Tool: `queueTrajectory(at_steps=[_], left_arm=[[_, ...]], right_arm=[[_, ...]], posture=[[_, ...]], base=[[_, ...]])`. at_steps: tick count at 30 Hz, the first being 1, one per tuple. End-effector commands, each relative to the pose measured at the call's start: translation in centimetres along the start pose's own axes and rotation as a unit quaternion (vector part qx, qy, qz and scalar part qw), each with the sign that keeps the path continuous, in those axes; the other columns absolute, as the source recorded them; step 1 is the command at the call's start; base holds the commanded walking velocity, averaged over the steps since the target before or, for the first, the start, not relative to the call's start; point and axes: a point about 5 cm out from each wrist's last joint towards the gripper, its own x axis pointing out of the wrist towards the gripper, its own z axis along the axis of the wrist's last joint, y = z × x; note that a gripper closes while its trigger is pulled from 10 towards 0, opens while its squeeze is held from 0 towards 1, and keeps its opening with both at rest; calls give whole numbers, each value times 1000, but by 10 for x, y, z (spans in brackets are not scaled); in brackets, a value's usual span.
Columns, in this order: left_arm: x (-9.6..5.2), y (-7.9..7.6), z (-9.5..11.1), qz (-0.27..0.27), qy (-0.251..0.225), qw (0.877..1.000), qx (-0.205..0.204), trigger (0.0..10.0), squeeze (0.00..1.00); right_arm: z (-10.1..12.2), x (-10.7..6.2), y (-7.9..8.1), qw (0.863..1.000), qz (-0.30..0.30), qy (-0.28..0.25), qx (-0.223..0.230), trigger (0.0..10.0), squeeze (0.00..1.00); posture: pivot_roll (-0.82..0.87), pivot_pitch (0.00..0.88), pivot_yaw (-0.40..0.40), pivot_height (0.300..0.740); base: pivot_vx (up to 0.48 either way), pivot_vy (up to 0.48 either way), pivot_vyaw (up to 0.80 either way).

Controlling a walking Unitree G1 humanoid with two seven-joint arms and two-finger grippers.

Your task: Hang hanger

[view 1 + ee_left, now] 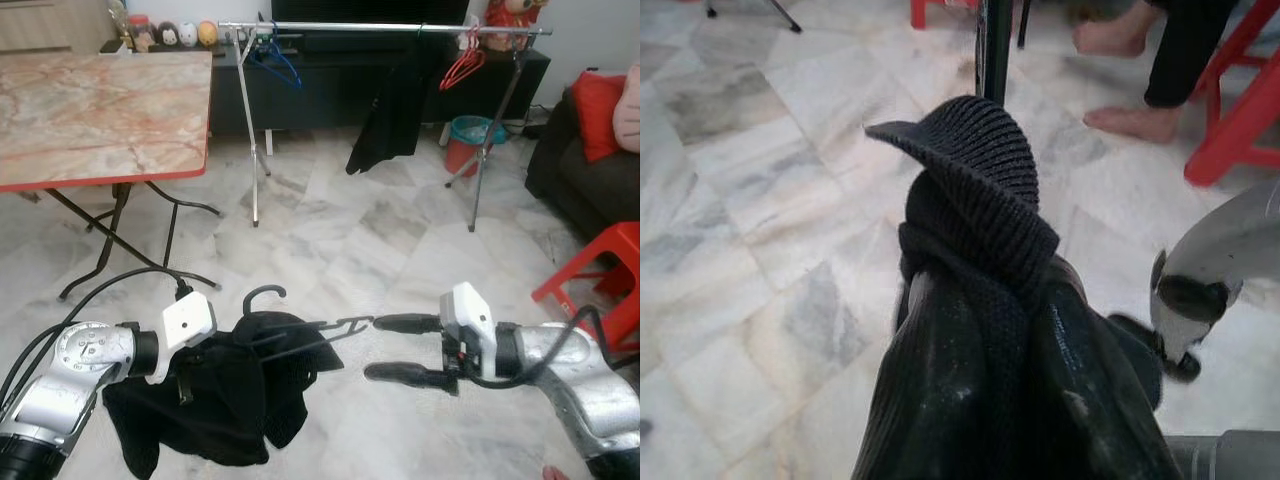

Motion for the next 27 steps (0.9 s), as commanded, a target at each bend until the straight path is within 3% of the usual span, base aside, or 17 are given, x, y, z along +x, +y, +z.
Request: queueTrajectory(at_steps=[1,5,11,16,25,27], left_arm=[[2,6,13,-1,-5,1000,19,10000,0],[5,2,37,-47,-42,997,49,10000,0],[14,-8,57,-86,-65,991,76,10000,0],[17,-14,58,-101,-63,989,83,10000,0],[21,-16,62,-105,-35,987,113,10000,0],[23,-14,60,-97,-22,988,119,10000,0]], right_arm=[[-4,5,-2,1000,-12,-1,9,10000,0],[4,14,22,994,98,-30,24,10000,0],[1,11,33,985,166,-28,31,10000,0],[-3,4,35,984,178,-14,24,10000,0],[5,-11,21,984,179,-9,19,10000,4],[8,-11,20,981,190,-9,20,10000,529]], posture=[[46,0,-10,740],[48,0,-9,740],[41,0,-9,740],[41,0,-10,740],[49,0,-23,740],[51,0,-22,740]], base=[[0,0,0],[0,0,0],[0,0,0],[0,0,0],[0,0,0],[0,0,0]])
